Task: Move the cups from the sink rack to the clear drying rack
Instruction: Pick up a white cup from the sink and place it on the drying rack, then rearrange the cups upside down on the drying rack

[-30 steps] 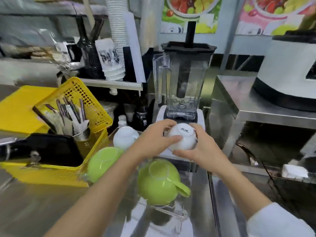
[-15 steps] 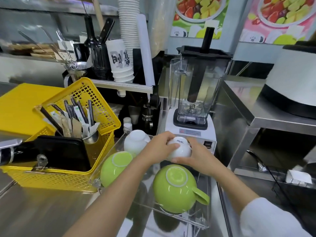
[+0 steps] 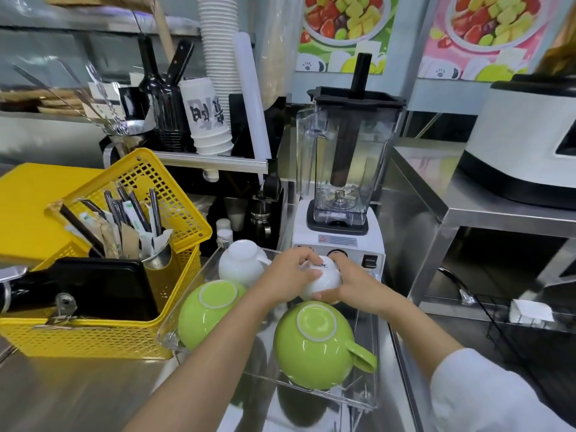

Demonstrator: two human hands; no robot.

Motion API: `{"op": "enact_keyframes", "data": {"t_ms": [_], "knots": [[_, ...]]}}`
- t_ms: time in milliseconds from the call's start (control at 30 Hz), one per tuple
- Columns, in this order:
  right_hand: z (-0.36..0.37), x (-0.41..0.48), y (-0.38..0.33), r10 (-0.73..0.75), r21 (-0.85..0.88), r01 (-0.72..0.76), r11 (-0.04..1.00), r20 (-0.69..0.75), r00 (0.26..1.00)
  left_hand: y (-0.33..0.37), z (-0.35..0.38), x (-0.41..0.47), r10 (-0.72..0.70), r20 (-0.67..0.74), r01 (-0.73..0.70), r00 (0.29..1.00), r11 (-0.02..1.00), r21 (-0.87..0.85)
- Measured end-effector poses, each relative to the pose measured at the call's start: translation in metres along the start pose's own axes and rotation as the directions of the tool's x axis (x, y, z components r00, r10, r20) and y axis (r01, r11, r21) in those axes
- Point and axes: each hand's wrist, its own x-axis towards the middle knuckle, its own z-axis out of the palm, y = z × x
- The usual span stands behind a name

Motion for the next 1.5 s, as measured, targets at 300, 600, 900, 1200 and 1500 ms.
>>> {"op": "enact_keyframes", "data": {"t_ms": [300, 600, 900, 1200, 1500], "knots": [[0.000, 0.000, 0.000, 0.059, 0.116, -0.063, 0.991, 0.035, 0.998, -0.002, 0.005, 0.000, -0.020, -0.037, 0.019, 0.999, 1.000, -0.018], [-0.010, -0.003, 0.001, 0.084, 0.117, -0.092, 0.989, 0.067, 0.994, -0.002, 0.009, -0.003, -0.066, -0.038, 0.065, 0.997, 0.998, -0.013], [-0.032, -0.019, 0.023, 0.046, -0.088, -0.065, 0.994, -0.206, 0.977, 0.000, 0.010, -0.006, 0.064, -0.170, -0.029, 0.983, 0.980, 0.198], [-0.031, -0.026, 0.031, 0.033, -0.049, -0.045, 0.998, -0.221, 0.975, 0.003, 0.018, -0.008, 0.064, -0.211, -0.018, 0.975, 0.977, 0.214], [-0.035, -0.027, 0.032, 0.013, -0.108, -0.040, 0.993, -0.245, 0.970, 0.006, 0.018, -0.011, 0.086, -0.167, -0.051, 0.982, 0.977, 0.205]]}}
